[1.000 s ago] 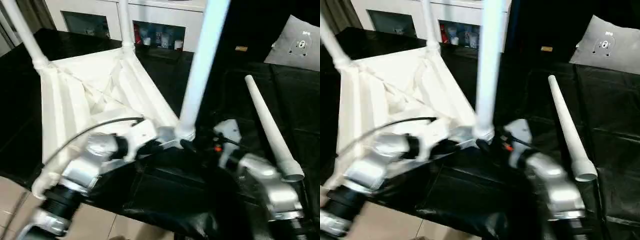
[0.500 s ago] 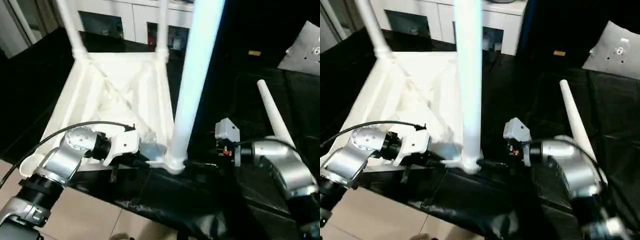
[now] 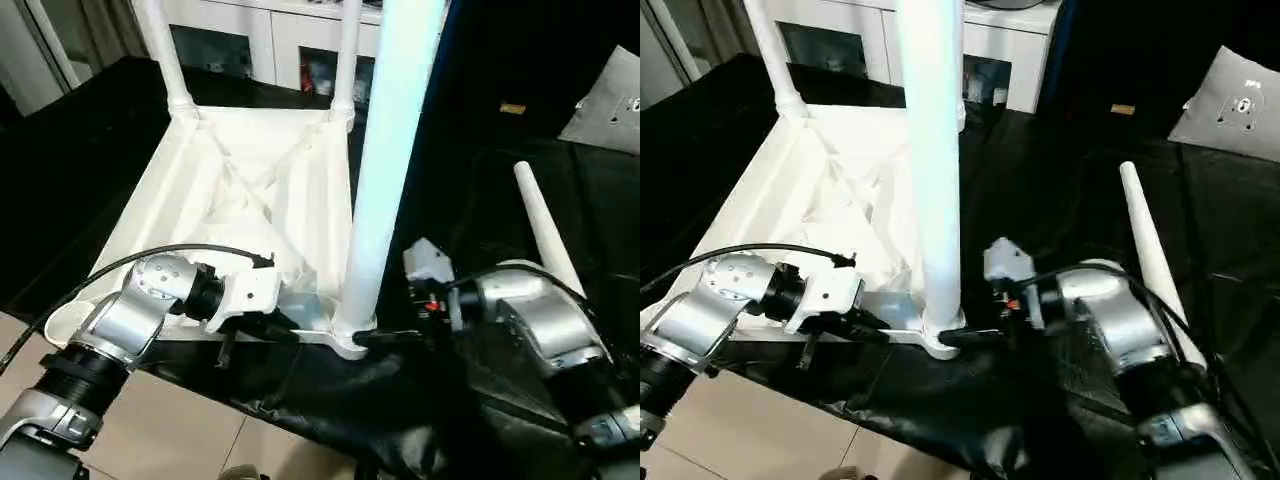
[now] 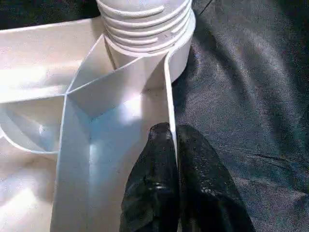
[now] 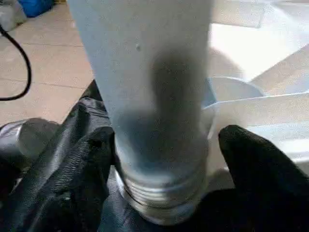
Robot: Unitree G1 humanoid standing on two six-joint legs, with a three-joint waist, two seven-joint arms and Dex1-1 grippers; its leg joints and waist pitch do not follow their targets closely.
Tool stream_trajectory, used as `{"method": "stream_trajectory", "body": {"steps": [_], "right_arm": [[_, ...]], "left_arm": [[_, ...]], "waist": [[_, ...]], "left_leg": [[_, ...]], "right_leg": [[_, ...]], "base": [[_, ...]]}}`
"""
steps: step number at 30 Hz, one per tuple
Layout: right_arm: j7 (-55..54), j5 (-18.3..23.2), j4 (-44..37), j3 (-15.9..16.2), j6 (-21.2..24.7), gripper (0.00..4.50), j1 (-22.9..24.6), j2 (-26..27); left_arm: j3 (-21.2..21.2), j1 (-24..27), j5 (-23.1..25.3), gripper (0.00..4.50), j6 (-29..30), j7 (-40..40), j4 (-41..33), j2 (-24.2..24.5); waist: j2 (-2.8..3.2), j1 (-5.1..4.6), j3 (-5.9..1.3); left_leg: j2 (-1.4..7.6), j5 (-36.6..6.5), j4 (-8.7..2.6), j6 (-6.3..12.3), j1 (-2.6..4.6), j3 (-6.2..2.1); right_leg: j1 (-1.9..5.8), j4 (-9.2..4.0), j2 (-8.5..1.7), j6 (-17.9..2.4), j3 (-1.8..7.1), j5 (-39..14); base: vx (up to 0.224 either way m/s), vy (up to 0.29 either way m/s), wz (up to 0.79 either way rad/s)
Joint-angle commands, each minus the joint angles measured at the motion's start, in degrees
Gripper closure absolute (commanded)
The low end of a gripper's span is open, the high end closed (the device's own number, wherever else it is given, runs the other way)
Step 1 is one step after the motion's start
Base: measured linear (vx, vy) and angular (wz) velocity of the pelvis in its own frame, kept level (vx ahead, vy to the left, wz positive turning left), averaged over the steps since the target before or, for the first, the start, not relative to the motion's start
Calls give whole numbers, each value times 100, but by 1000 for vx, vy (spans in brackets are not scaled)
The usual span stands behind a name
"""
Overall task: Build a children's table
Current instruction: Rotate leg to tighten
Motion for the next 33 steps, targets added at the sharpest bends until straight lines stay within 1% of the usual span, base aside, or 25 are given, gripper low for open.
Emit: {"method": "stream_trajectory", "body": {"steps": [1, 4, 6, 11, 14, 15, 17, 18, 19, 20, 21, 22, 23, 24, 25, 26, 27, 28, 29, 30, 31, 32, 33], "right_arm": [[41, -32, 68, 70, -54, 118, -100, 11], [27, -20, 190, 94, -63, 145, -168, 148], [60, -9, 249, 92, -63, 161, -201, 209], [176, 54, 246, 108, 24, 174, -184, 237], [221, 252, -51, 66, 324, 175, 41, 175], [160, 328, -243, 39, 481, 176, 200, 157], [107, 347, -308, 24, 525, 176, 259, 165], [-386, 421, -664, -102, 802, 176, 612, 295], [-544, 429, -744, -139, 874, 176, 697, 346], [-810, 416, -838, -197, 955, 176, 811, 441], [-1163, 374, -933, -267, 1008, 176, 951, 595], [-1163, 374, -933, -267, 1008, 176, 951, 595], [-1587, 285, -1025, -325, 1061, 176, 1097, 784], [-1962, 182, -1092, -368, 1098, 176, 1213, 951], [-2316, 84, -1132, -408, 1160, 176, 1299, 1115], [-2481, 35, -1131, -424, 1197, 176, 1323, 1195], [-2617, -6, -1131, -437, 1228, 176, 1343, 1261], [-2693, -16, -1130, -452, 1247, 176, 1349, 1303], [-3220, -85, -1089, -571, 1359, 176, 1366, 1600], [-3855, -162, -985, -732, 1452, 176, 1341, 1961], [-4181, -214, -897, -815, 1444, 176, 1307, 2141], [-4489, -323, -821, -860, 1407, 176, 1271, 2284], [-4786, -425, -749, -904, 1375, 176, 1237, 2414]], "left_arm": [[-515, 43, 144, 450, -184, -440, -49, -87], [-537, 53, 149, 450, -183, -452, -63, -107], [-549, 56, 143, 450, -179, -456, -69, -112], [-520, 93, 125, 450, -165, -446, -70, -91], [-361, 188, 5, 450, 61, -285, -138, -138], [-254, 235, -53, 450, 240, -107, -197, -200], [-218, 247, -55, 450, 303, -22, -212, -224], [-3, 315, -32, 450, 716, 545, -294, -386], [50, 336, -28, 450, 842, 685, -321, -427], [127, 366, -34, 450, 1002, 879, -358, -494], [234, 412, -80, 450, 1206, 1124, -436, -613], [234, 412, -80, 450, 1206, 1124, -436, -613], [338, 450, -85, 450, 1426, 1432, -537, -759], [422, 475, -74, 450, 1617, 1717, -621, -906], [491, 492, -66, 450, 1802, 1959, -690, -1044], [518, 494, -57, 450, 1887, 2070, -714, -1113], [541, 496, -49, 450, 1957, 2162, -735, -1170], [553, 496, -47, 450, 2002, 2220, -748, -1210], [632, 487, -11, 450, 2278, 2635, -819, -1506], [720, 458, 63, 450, 2561, 3172, -874, -1894], [741, 441, 112, 450, 2684, 3441, -894, -2118], [756, 419, 227, 450, 2751, 3745, -897, -2332], [747, 392, 345, 450, 2796, 4016, -893, -2527]], "waist": [[-4, -22, -410], [-4, -12, -395], [-16, -15, -392], [-14, -27, -383], [2, -25, -383], [-5, -3, -393], [-10, -9, -379], [-29, -19, -368], [-30, 4, -346], [-37, 5, -336], [-40, -7, -306], [-35, -12, -290], [-49, -56, -271], [-41, -71, -253], [-60, -101, -227], [-60, -127, -214], [-43, -213, -210], [-45, -246, -208], [12, -260, -201], [5, -321, -204], [40, -391, -192], [51, -414, -182], [44, -469, -179]], "left_leg": [[285, 311, -387, 701, -105, -3], [288, 220, -399, 651, -106, -5], [280, 194, -401, 619, -112, -2], [280, 148, -410, 586, -108, -3], [292, 199, -410, 600, -99, -2], [299, 230, -405, 616, -105, -6], [296, 180, -411, 613, -106, 0], [303, 162, -419, 594, -111, 10], [312, 60, -430, 540, -94, 6], [282, -79, -447, 478, -102, 2], [268, -297, -468, 402, -72, 9], [260, -421, -476, 370, -58, 10], [228, -615, -492, 327, -59, 0], [237, -701, -502, 302, -48, -6], [213, -841, -503, 261, -41, -10], [204, -885, -512, 228, -50, -20], [180, -1048, -531, 219, -44, -65], [178, -1104, -538, 242, -45, -75], [182, -1155, -547, 262, -28, -83], [213, -1180, -562, 270, -22, -65], [253, -1352, -588, 255, 30, -94], [277, -1444, -608, 236, 11, -124], [301, -1597, -642, 254, -20, -152]], "right_leg": [[477, -324, -459, -1426, 328, -836], [480, -340, -465, -1395, 332, -980], [486, -350, -465, -1350, 333, -1068], [482, -370, -460, -1287, 331, -1205], [473, -353, -449, -1322, 332, -1076], [482, -339, -464, -1338, 336, -985], [472, -360, -454, -1323, 331, -1058], [475, -369, -449, -1300, 346, -1078], [460, -397, -462, -1238, 350, -1298], [472, -446, -466, -1121, 340, -1673], [436, -513, -452, -962, 340, -2152], [416, -550, -450, -881, 330, -2417], [420, -605, -444, -688, 316, -2919], [399, -636, -450, -600, 314, -3131], [371, -704, -439, -386, 291, -3548], [377, -728, -442, -275, 275, -3736], [389, -800, -451, -53, 199, -4091], [402, -828, -455, -1, 177, -4139], [398, -854, -462, 9, 161, -4135], [414, -898, -460, -40, 118, -3945], [421, -961, -477, -140, 6, -3734], [451, -939, -483, -144, -24, -3637], [499, -931, -488, -145, -54, -3454]], "base": [[0, 0, 0], [0, 0, 0], [0, 0, 0], [0, 0, 0], [0, 0, 0], [0, 0, 0], [0, 0, 0], [0, 0, 0], [0, 0, 0], [0, 0, 0], [0, 0, 0], [0, 0, 0], [-51, -5, 2], [-51, -5, 2], [0, 0, 0], [0, 0, 0], [0, 0, 0], [0, 0, 0], [0, 0, 0], [0, 0, 0], [0, 0, 0], [-22, 58, -7], [-22, 58, -7]]}}
